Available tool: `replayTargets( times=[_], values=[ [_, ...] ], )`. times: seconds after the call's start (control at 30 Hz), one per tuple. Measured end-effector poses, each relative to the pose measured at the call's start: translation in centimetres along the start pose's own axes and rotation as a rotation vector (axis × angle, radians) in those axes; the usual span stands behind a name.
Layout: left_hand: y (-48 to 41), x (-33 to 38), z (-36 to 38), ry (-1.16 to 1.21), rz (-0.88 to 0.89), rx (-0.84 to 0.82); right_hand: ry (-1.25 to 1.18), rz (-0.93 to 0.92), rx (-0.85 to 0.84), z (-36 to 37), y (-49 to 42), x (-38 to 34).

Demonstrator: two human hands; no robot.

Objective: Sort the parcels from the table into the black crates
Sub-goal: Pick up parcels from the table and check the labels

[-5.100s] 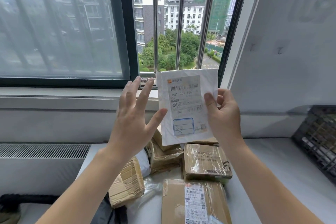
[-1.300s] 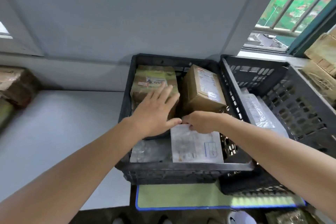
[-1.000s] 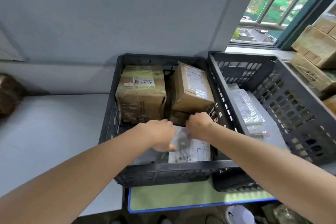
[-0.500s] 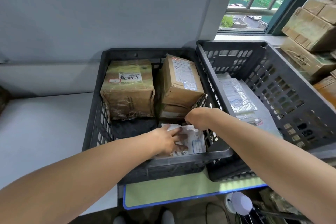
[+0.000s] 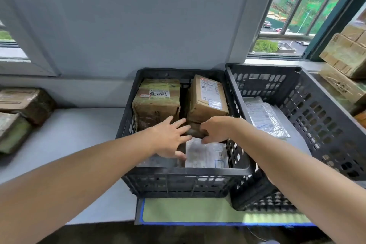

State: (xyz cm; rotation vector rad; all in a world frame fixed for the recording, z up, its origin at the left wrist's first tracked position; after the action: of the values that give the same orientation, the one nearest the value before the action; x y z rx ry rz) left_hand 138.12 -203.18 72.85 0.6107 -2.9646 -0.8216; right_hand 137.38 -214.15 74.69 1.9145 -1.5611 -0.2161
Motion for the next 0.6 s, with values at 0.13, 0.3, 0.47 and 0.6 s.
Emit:
replayTargets(
  times=[0.13, 0.3, 0.47, 0.6],
  values=[
    [4.3, -2.9, -1.2, 0.032, -0.155, 0.040, 0.040, 0.029, 0.092, -4.1, 0.7, -1.7],
    [12.7, -8.3, -2.7, 0.073, -0.365, 0.177, 0.107, 0.063, 0.300, -11.9, 1.5, -6.3],
    [25.0, -15.1, 1.3, 0.169, -0.627, 0.278, 0.114, 0.100, 0.516, -20.2, 1.5, -15.2],
    [35.2, -19.6, 7.2, 0.211, -0.751, 0.348, 0.136, 0.073, 0.594, -24.9, 0.4, -25.8]
  ],
)
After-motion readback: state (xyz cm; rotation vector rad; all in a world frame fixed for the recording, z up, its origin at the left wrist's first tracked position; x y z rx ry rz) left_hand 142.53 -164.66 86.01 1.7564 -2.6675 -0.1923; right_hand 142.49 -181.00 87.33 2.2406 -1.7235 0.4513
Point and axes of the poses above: each hand's wrist, its own y-axis away from the middle knuckle, its own z-axis out of the palm, x = y × z, the point moved 9 cm from there along -y, towards the middle knuckle, and after that the axes turned 13 degrees about y, right-handed, at the moved point
